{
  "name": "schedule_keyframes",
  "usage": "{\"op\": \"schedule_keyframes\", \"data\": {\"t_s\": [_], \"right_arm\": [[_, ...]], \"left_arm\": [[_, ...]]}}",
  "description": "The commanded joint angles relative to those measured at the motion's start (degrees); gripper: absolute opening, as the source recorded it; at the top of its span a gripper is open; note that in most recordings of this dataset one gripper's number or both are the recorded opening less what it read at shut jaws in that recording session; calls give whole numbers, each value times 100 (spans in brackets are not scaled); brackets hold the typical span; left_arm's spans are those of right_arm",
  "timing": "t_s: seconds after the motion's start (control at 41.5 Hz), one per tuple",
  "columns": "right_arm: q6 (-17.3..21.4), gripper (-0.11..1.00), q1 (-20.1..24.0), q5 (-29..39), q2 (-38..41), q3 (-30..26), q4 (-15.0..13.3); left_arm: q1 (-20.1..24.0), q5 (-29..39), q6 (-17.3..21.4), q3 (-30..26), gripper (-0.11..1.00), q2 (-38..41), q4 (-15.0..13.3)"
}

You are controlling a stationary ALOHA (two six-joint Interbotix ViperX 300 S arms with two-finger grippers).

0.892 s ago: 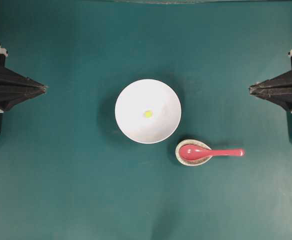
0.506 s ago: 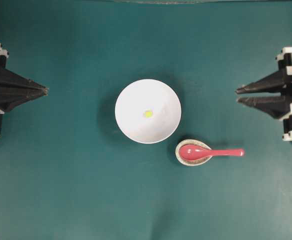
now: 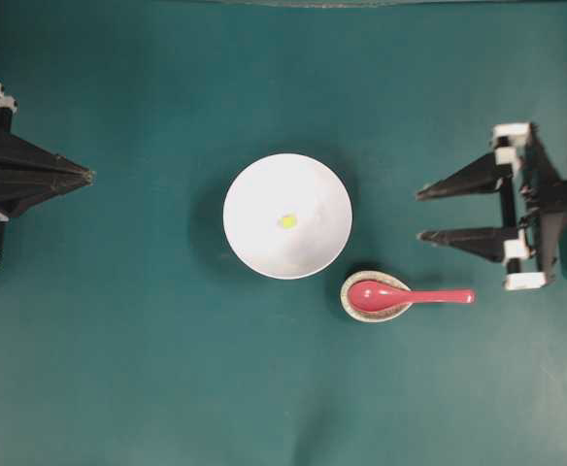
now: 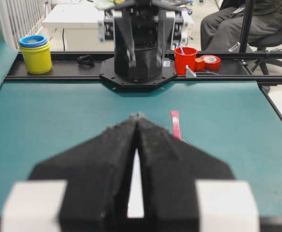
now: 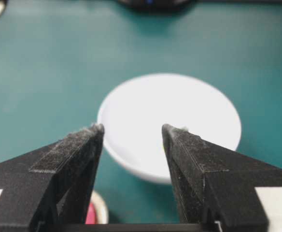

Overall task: Scoop the yellow hexagonal prism block from the bowl with a spoon using the right arm.
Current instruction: 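Move the right gripper toward the red spoon handle in the spoon rest, then close the right gripper on the red spoon handle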

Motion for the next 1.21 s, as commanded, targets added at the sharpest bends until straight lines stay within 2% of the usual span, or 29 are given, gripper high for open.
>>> {"op": "schedule_keyframes", "data": {"t_s": [0.0,0.241,0.482,0.603,0.771,0.94,1.036,1.181], "right_arm": [[26,56,88,-413,343,44,70],[26,56,545,-1635,1441,343,483],[26,56,1248,-3006,2698,545,1230],[26,56,1652,-3454,3120,615,1626],[35,56,2153,-3753,3463,659,2083],[62,56,2531,-3779,3665,659,2391],[193,56,2602,-3779,3823,686,2514],[378,56,2637,-3841,4096,686,2522]], "left_arm": [[-9,-26,9,-88,0,35,18],[-9,-26,9,-88,0,35,18],[-9,-26,9,-88,0,35,18],[-9,-26,9,-88,0,35,18],[-9,-26,9,-79,0,44,18],[-9,-26,18,-79,0,62,18],[-9,-26,18,-70,0,79,18],[-9,-35,18,-70,0,88,18]]}}
